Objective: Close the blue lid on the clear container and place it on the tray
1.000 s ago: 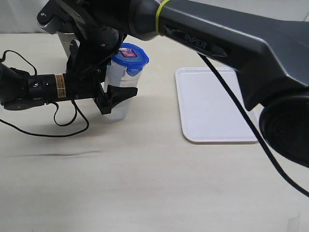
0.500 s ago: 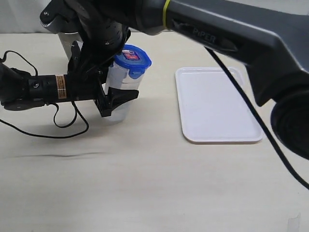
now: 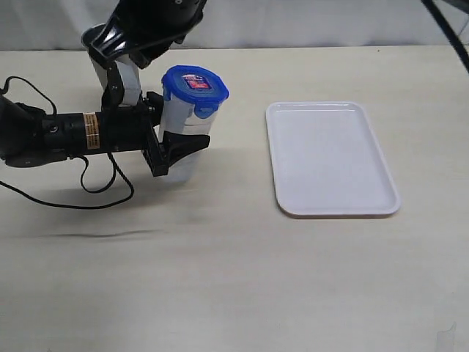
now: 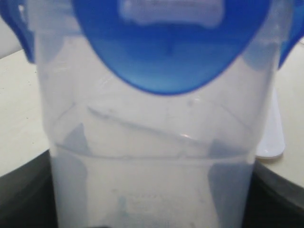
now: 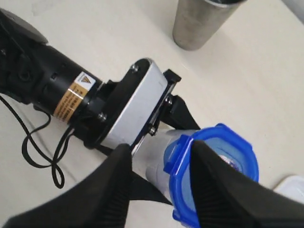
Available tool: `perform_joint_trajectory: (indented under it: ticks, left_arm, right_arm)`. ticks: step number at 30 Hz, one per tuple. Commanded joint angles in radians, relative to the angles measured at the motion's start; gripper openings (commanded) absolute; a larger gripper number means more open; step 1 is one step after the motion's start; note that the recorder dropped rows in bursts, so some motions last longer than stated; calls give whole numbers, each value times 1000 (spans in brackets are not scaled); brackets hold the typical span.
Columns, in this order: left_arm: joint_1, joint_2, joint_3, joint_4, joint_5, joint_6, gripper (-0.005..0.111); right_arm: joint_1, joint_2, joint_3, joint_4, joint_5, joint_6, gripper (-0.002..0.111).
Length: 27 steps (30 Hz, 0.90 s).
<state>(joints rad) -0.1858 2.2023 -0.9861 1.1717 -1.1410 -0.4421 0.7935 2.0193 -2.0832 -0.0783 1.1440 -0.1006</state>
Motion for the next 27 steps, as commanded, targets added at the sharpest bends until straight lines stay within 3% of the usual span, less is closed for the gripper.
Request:
perform_joint_trajectory:
  ticks: [1,6,11,17,27]
  left_arm:
    - [-1,-9,-6,-13,-80,20,0]
    - [-1,-9,-6,-6,-80,50,0]
    - [-1,-9,-6,-6,-80,50,0]
    - [-1,-22,-6,-6,-80,50,0]
    - [-1,-90,-6,-8,-80,50,0]
  right_arm:
    - [-5,-65,5,8,-98,-47,26]
    - [-5,-149,81,22,-245,-77,4]
    - [-5,-288,289,-16,-477,-79,5]
    - [-26,-493,665,-16,-848,-64,5]
    - [-320,-629,1191,56,-1240,38,4]
